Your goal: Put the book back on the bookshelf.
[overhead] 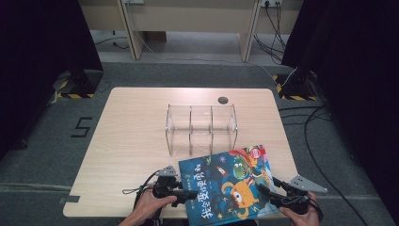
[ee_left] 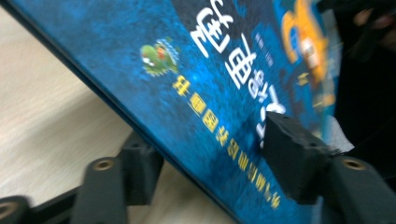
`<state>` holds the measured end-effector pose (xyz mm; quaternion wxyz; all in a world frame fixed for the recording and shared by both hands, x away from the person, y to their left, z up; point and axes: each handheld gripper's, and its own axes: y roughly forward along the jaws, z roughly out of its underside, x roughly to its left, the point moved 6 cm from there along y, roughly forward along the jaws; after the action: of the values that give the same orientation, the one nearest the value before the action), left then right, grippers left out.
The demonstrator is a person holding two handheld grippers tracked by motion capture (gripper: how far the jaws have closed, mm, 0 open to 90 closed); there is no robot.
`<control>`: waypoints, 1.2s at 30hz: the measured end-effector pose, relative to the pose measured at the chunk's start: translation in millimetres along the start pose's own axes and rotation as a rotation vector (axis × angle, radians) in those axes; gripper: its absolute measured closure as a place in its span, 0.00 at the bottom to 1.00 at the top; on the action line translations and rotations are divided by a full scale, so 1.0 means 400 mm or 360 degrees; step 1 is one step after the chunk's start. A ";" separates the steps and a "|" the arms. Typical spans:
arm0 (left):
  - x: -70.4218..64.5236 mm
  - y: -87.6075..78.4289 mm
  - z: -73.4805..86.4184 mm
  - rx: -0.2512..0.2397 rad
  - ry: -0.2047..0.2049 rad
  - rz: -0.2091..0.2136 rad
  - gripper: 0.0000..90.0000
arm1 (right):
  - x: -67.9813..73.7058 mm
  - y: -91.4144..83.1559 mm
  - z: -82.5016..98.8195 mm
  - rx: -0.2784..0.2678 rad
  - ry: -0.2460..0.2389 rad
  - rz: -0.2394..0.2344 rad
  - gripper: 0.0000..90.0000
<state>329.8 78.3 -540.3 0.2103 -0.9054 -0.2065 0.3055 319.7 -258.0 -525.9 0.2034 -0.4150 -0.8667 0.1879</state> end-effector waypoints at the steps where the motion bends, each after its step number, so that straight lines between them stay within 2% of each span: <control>1: -0.001 0.001 0.001 0.0015 -0.0016 -0.0009 0.49 | 0.006 0.002 0.000 -0.0008 0.0005 -0.0029 0.48; 2: -0.001 0.001 0.001 0.0015 -0.0016 -0.0009 0.48 | 0.012 0.004 -0.002 -0.0002 -0.0023 -0.0032 0.48; 3: 0.006 0.000 0.002 -0.0001 -0.0068 0.0006 0.49 | 0.015 0.005 -0.002 0.0009 -0.0017 -0.0024 0.48; 5: 0.012 -0.003 -0.003 -0.0011 -0.0120 0.0014 0.51 | 0.011 0.014 0.008 0.0052 0.0061 -0.0034 0.48; 7: 0.012 -0.004 -0.005 -0.0004 -0.0122 0.0017 0.52 | 0.007 0.020 0.017 0.0077 0.0125 -0.0062 0.48; 11: 0.006 -0.009 -0.011 -0.0013 -0.0118 0.0014 0.53 | 0.007 0.017 0.016 0.0074 0.0120 -0.0059 0.48; 15: 0.000 -0.020 -0.027 -0.0071 -0.0126 0.0021 0.56 | 0.003 0.019 0.020 0.0081 0.0188 -0.0082 0.48; 19: 0.002 -0.024 -0.028 -0.0063 -0.0148 0.0014 0.57 | 0.008 0.020 0.019 0.0078 0.0192 -0.0087 0.48; 22: 0.006 -0.028 -0.031 -0.0089 -0.0186 0.0016 0.57 | 0.009 0.024 0.023 0.0093 0.0227 -0.0103 0.48; 27: 0.014 -0.036 -0.036 -0.0109 -0.0215 0.0006 0.57 | 0.017 0.029 0.028 0.0123 0.0218 -0.0130 0.47; 33: 0.017 -0.045 -0.048 -0.0169 -0.0243 -0.0014 0.58 | 0.024 0.034 0.034 0.0154 0.0249 -0.0159 0.46; 34: 0.019 -0.048 -0.054 -0.0186 -0.0246 -0.0026 0.58 | 0.029 0.037 0.040 0.0198 0.0267 -0.0174 0.45; 35: 0.020 -0.049 -0.057 -0.0198 -0.0252 -0.0024 0.58 | 0.031 0.038 0.043 0.0203 0.0249 -0.0176 0.44; 36: 0.020 -0.051 -0.060 -0.0206 -0.0254 -0.0029 0.58 | 0.033 0.040 0.044 0.0216 0.0267 -0.0165 0.44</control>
<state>346.1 92.9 -516.3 0.1371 -0.8880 -0.2500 0.3608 313.4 -241.0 -546.0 0.3124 -0.3691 -0.8522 0.1999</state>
